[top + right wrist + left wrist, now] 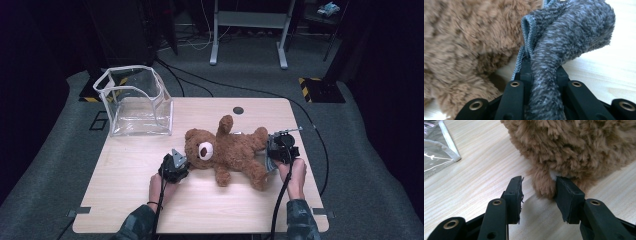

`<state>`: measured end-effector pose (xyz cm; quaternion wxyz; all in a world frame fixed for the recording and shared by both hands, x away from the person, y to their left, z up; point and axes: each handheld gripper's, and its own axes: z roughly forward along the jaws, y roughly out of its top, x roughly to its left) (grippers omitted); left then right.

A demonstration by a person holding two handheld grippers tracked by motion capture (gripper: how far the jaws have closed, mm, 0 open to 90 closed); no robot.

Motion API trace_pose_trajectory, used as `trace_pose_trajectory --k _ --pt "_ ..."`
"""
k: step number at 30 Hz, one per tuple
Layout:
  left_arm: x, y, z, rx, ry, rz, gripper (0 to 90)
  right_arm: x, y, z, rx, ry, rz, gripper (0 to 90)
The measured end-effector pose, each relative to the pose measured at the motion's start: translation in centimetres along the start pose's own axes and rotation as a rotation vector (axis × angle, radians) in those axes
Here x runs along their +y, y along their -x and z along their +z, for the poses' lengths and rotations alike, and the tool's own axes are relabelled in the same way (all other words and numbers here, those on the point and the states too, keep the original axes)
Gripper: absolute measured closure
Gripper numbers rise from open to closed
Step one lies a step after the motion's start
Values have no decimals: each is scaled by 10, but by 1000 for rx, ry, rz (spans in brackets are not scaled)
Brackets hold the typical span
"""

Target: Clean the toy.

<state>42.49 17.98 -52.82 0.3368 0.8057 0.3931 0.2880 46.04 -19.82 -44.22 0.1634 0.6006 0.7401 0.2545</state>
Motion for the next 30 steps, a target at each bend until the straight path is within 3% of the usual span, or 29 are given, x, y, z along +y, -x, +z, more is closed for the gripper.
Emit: trace_pose_trajectory --k 3,6,8,11,13,17,19,22,26,30 --pt "0 0 0 -2 3 -1 567 2 -1 -8 -8 23 12 761" --pt "0 0 0 -3 0 -1 567 0 -2 -18 -49 24 -18 761" --pt "0 0 0 1 3 -1 567 -3 -5 -24 -43 21 -25 761" --pt "0 0 0 0 0 0 567 -7 -15 -32 -5 34 -44 761" --pt "0 0 0 0 0 0 567 -6 -22 -34 52 46 -57 760" --pt "0 0 0 -2 3 -2 567 4 -41 -21 123 37 -114 757" --pt "0 0 0 -2 3 -2 567 10 -44 -9 114 24 -129 758" --pt "0 0 0 -4 0 -2 567 14 -37 5 98 14 -100 758" --pt "0 0 0 -6 1 -4 567 14 -22 20 -1 -30 -46 758" --pt "0 -1 0 -8 -1 -5 568 11 -21 2 2 47 -36 758"
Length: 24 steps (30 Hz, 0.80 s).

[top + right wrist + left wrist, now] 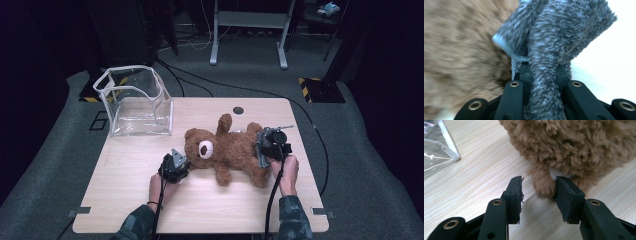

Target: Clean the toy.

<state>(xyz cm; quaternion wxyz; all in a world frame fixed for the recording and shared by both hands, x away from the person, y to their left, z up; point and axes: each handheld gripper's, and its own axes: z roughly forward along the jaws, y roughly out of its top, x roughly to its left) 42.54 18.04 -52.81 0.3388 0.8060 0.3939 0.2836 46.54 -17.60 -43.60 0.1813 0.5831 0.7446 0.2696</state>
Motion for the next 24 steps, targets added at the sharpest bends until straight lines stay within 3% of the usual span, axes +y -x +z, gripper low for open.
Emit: trace_pose_trajectory --k 4,5,6,8,10,14,17,20,24 --pt "0 0 0 1 0 -1 567 6 -21 -29 30 80 -51 757" --pt "0 0 0 1 0 -1 567 6 -21 -29 30 80 -51 757" --pt "0 0 0 0 0 -1 567 13 -42 -41 78 108 -101 756" --pt "0 0 0 2 2 -3 567 18 -58 -43 116 119 -134 756" --pt "0 -1 0 -1 -2 -4 567 24 -82 -40 156 118 -182 754" --pt "0 -1 0 -5 -2 -3 566 33 -117 -23 193 96 -246 751" --pt "0 -2 0 -11 -4 -12 566 39 -136 -3 190 88 -243 750" --pt "0 -3 0 -17 -4 -21 566 38 -144 8 196 65 -246 751" --pt "0 -4 0 -30 -5 -36 565 41 -146 1 211 107 -238 750"
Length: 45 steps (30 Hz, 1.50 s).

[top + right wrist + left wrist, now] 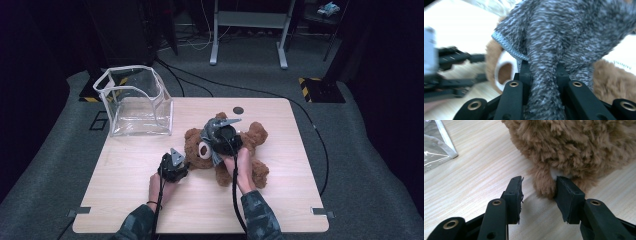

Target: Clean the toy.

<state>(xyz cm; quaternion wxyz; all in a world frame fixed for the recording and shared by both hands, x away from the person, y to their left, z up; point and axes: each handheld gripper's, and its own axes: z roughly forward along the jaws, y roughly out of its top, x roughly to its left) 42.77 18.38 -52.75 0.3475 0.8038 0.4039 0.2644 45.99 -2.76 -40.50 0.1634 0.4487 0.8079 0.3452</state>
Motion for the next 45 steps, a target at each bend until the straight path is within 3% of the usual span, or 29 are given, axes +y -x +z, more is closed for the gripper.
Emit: trace_pose_trajectory --k 3,5,6,9,13,16,18,22,24,27,28,30,38,42,44,45 --pt "0 0 1 2 8 -12 565 10 -10 -6 38 47 -29 748" --pt "0 0 1 -2 7 -15 557 16 -20 -3 63 60 -22 748" --pt "0 -1 0 -4 4 -16 556 17 -22 0 71 57 -42 747" --pt "-1 -4 0 -3 3 -45 525 17 -34 15 97 34 -40 746" --pt "-3 -10 -1 11 -10 -90 458 11 -40 18 90 35 -57 747" --pt "-3 -14 -1 -6 -22 -111 454 9 -41 15 79 39 -66 747" --pt "-3 -15 -1 4 -23 -103 455 8 -45 12 72 42 -80 747" --pt "-3 -15 -1 18 -16 -125 454 3 -58 6 82 64 -95 748" --pt "-3 -16 -2 16 -26 -123 450 1 -63 9 69 41 -132 748" --pt "-4 -16 -1 23 -14 -138 441 -8 -68 20 59 -2 -118 748" --pt "-4 -18 -3 20 -30 -116 436 -12 -69 23 62 -9 -117 748" --pt "-6 -20 -4 25 -31 -115 414 -21 -68 26 70 -18 -117 749" --pt "-15 -33 -11 52 -31 -147 335 -46 -67 31 99 -39 -114 749" --pt "-19 -40 -14 59 -34 -149 308 -57 -65 35 95 -94 -128 748" --pt "-20 -42 -14 55 -39 -145 295 -58 -64 28 100 -76 -129 749" --pt "-19 -42 -15 54 -46 -141 293 -55 -64 23 97 -43 -127 749"
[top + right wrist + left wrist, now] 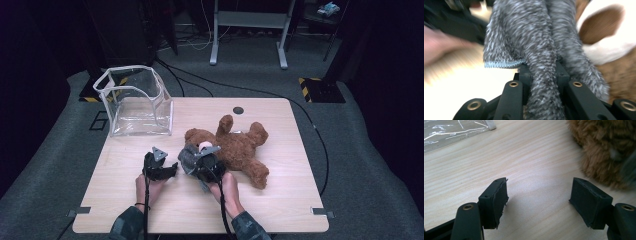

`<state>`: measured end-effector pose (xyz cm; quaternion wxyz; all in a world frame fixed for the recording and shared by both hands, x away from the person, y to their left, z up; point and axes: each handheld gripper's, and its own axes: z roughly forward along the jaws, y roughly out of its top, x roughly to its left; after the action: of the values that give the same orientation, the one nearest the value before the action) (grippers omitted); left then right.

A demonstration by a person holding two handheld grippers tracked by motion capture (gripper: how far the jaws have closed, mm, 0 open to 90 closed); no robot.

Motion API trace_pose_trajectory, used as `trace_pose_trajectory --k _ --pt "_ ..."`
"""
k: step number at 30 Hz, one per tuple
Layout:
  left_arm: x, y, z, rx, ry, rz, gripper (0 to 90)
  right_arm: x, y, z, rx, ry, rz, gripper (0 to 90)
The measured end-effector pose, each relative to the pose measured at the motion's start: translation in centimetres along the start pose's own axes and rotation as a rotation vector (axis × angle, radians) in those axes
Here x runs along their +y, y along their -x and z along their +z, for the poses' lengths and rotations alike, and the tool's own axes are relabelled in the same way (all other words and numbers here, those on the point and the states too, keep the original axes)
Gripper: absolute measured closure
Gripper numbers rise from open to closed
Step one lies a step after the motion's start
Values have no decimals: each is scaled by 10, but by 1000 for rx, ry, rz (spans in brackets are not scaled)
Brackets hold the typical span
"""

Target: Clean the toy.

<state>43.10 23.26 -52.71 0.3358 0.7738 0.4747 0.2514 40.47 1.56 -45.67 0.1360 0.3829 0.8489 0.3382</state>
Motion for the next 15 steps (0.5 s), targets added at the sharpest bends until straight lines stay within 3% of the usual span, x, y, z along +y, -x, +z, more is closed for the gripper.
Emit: trace_pose_trajectory --k 4,6,9,15 --pt "0 1 0 1 6 11 288 21 1 -26 -33 105 -6 748" --pt "0 1 0 0 6 10 289 29 2 -27 -48 102 -6 747" --pt "0 2 1 1 11 6 288 29 3 -12 -43 58 -10 748" --pt "0 2 1 0 11 4 289 6 6 10 -17 -24 -7 748"
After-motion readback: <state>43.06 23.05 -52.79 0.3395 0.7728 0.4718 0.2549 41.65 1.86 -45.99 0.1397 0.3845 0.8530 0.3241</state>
